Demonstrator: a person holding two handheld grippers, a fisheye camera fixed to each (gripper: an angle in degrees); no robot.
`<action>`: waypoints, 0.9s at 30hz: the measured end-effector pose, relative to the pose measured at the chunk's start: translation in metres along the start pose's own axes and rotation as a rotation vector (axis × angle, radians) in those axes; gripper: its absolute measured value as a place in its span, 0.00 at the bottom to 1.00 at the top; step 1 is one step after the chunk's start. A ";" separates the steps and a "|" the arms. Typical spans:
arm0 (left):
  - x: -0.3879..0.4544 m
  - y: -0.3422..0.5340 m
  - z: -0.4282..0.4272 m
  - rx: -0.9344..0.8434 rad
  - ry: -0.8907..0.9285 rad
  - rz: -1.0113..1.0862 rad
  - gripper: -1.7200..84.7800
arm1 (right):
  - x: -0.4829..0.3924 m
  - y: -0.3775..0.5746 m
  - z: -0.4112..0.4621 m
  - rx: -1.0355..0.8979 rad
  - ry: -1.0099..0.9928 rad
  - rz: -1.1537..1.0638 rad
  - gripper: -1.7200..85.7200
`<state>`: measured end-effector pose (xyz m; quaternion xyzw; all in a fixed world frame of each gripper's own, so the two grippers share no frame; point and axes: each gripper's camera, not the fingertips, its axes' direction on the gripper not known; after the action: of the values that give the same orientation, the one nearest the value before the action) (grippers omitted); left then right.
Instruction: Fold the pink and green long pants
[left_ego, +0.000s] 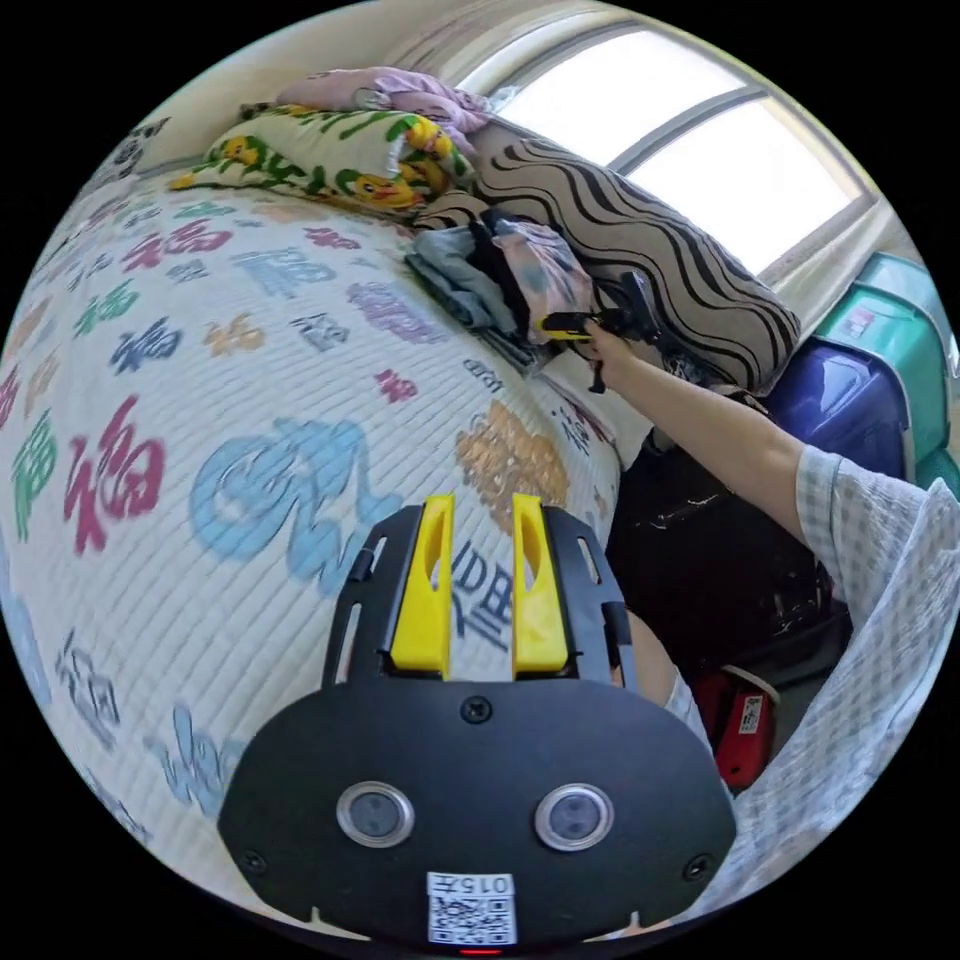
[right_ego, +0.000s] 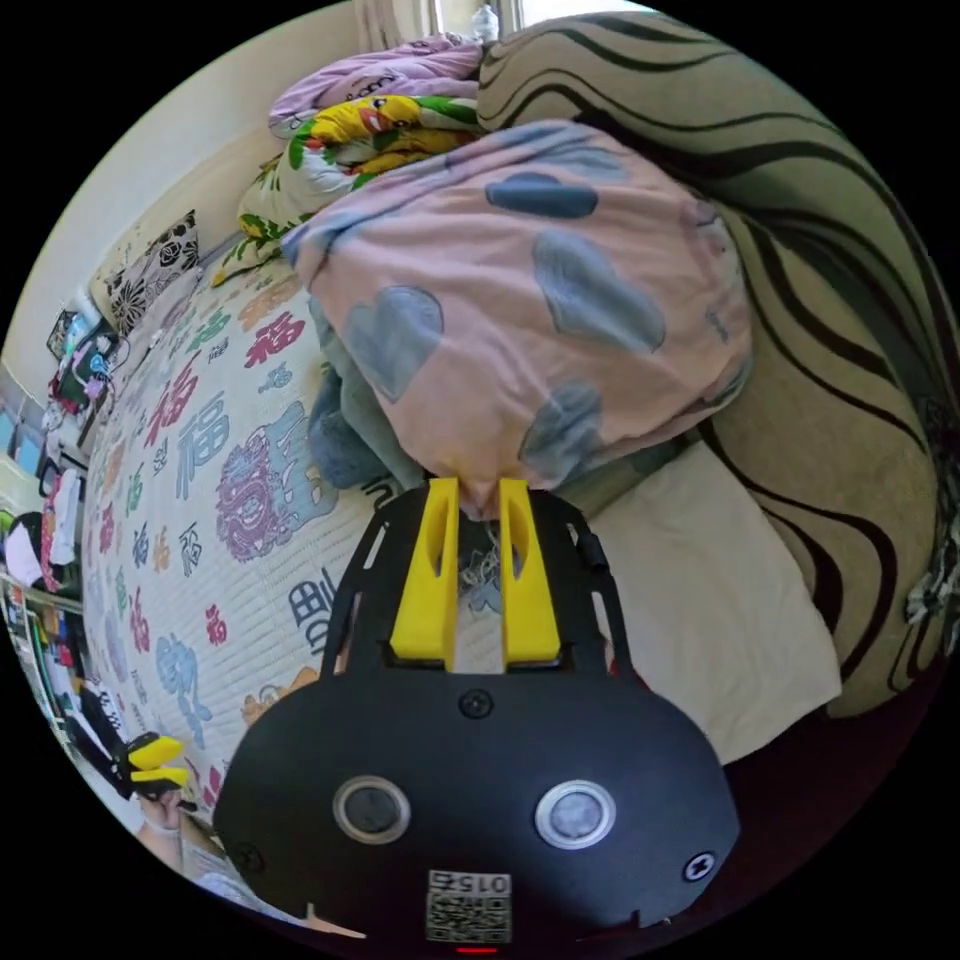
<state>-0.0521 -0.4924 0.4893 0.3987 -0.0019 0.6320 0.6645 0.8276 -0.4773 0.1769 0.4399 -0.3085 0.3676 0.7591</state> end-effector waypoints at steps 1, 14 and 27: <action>0.004 -0.014 0.016 -0.025 -0.004 0.042 0.14 | 0.003 0.000 -0.009 0.005 -0.008 -0.017 0.04; 0.058 -0.043 0.007 0.212 0.087 0.119 0.17 | -0.069 0.100 -0.256 0.166 -0.839 -0.660 0.02; 0.083 0.148 -0.258 0.498 -0.391 0.135 0.13 | -0.210 0.212 -0.363 0.093 -1.458 -0.828 0.02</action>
<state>-0.2891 -0.3029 0.4335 0.6619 -0.0016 0.5671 0.4901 0.5916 -0.1402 -0.0493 0.6759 -0.5199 -0.3050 0.4241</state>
